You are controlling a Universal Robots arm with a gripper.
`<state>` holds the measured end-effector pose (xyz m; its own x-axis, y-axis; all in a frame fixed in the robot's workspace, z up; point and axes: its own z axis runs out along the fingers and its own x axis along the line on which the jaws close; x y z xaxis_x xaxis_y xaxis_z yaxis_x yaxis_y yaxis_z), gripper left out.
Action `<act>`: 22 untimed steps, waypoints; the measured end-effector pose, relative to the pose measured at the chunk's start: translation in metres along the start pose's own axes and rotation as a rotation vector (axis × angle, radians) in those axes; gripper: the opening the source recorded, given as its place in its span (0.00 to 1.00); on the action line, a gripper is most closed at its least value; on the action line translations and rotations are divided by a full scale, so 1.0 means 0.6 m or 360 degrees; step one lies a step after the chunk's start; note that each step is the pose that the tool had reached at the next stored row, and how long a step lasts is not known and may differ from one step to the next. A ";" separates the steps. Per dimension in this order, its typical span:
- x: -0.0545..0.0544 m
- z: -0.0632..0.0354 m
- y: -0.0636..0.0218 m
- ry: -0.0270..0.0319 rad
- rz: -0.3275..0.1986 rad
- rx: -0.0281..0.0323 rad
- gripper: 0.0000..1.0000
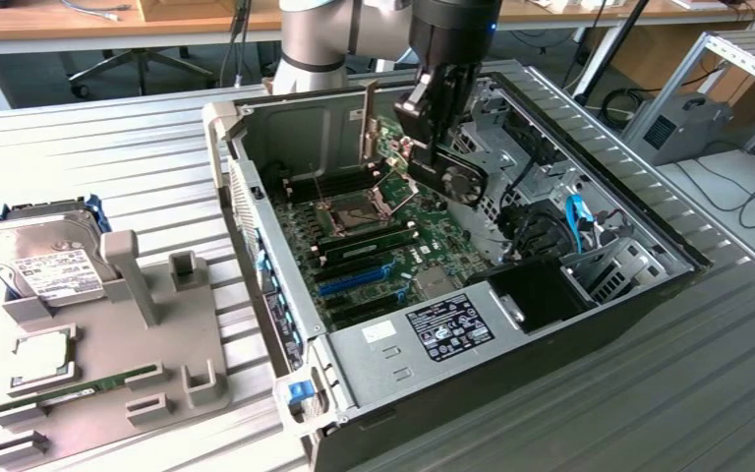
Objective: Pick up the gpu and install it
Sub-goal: 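Insert the gpu into the slot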
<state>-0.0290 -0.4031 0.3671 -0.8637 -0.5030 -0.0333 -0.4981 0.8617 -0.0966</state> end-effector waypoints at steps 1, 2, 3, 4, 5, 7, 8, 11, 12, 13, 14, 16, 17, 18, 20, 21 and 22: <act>0.000 0.000 0.000 -0.00005 -0.0005 -0.00002 0.26; 0.000 0.000 0.000 -0.00011 -0.0012 -0.00004 0.26; 0.000 0.000 0.000 -0.00016 -0.0017 -0.00005 0.26; 0.000 0.000 0.000 -0.00021 -0.0022 -0.00007 0.26; 0.000 0.000 0.000 -0.00027 -0.0028 -0.00009 0.26; 0.000 0.000 0.000 -0.00041 -0.0042 -0.00014 0.26; 0.000 0.000 0.000 -0.00047 -0.0049 -0.00017 0.26; 0.000 0.000 0.000 -0.00061 -0.0065 -0.00021 0.26; 0.000 0.000 0.000 -0.00068 -0.0071 -0.00023 0.26; 0.000 0.000 0.000 -0.00074 -0.0077 -0.00025 0.26; 0.000 0.000 0.000 -0.00080 -0.0083 -0.00027 0.26; 0.000 0.000 0.000 -0.00096 -0.0100 -0.00033 0.26; 0.000 0.000 0.000 -0.00103 -0.0106 -0.00035 0.26; 0.000 0.000 0.000 -0.00107 -0.0111 -0.00037 0.26; 0.000 0.000 0.000 -0.00126 -0.0130 -0.00043 0.26; 0.000 0.000 0.000 -0.00137 -0.0141 -0.00047 0.26; 0.000 0.000 0.000 -0.00150 -0.0155 -0.00052 0.26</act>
<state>-0.0290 -0.4031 0.3671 -0.8102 -0.5851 -0.0333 -0.5801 0.8088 -0.0966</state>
